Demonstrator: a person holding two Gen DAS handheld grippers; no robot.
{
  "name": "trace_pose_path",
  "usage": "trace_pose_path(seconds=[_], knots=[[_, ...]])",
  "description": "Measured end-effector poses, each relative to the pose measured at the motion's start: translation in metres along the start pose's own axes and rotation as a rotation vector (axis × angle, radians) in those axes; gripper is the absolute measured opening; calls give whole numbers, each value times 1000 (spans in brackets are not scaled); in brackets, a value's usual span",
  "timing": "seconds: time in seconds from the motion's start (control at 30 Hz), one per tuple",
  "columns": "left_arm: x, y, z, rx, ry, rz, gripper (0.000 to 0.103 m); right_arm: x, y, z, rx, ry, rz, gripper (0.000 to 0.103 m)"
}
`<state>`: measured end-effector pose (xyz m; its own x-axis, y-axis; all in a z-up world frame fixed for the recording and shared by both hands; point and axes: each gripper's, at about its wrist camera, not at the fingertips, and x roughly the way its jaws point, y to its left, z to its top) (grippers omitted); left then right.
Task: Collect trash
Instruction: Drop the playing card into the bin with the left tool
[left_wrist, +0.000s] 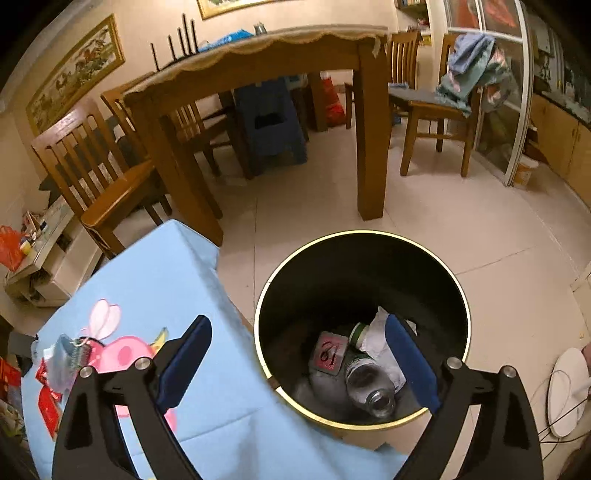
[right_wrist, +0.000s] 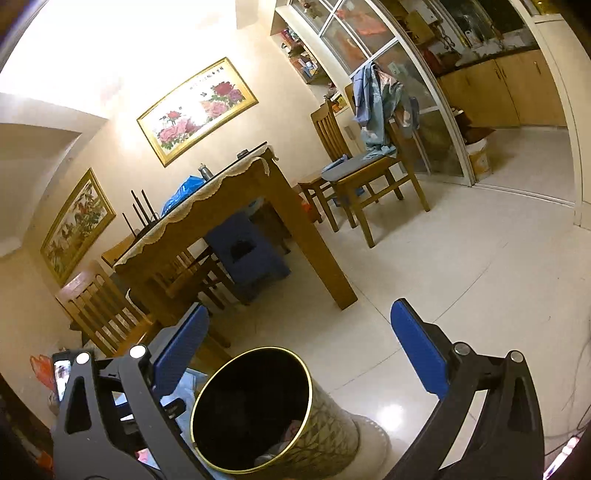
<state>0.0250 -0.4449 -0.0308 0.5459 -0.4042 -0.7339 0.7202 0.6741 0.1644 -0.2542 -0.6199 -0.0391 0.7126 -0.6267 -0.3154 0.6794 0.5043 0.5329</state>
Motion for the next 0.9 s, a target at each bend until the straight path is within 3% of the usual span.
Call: trace_pose_path(seconds=[0.33,0.9], knots=[[-89,51,-21,-97,-138,21,95,-25,82,-10,-86,55,117,98],[-171,159,-76,-245,-252,108,96,-88,266,-68,-356,143,296,98]])
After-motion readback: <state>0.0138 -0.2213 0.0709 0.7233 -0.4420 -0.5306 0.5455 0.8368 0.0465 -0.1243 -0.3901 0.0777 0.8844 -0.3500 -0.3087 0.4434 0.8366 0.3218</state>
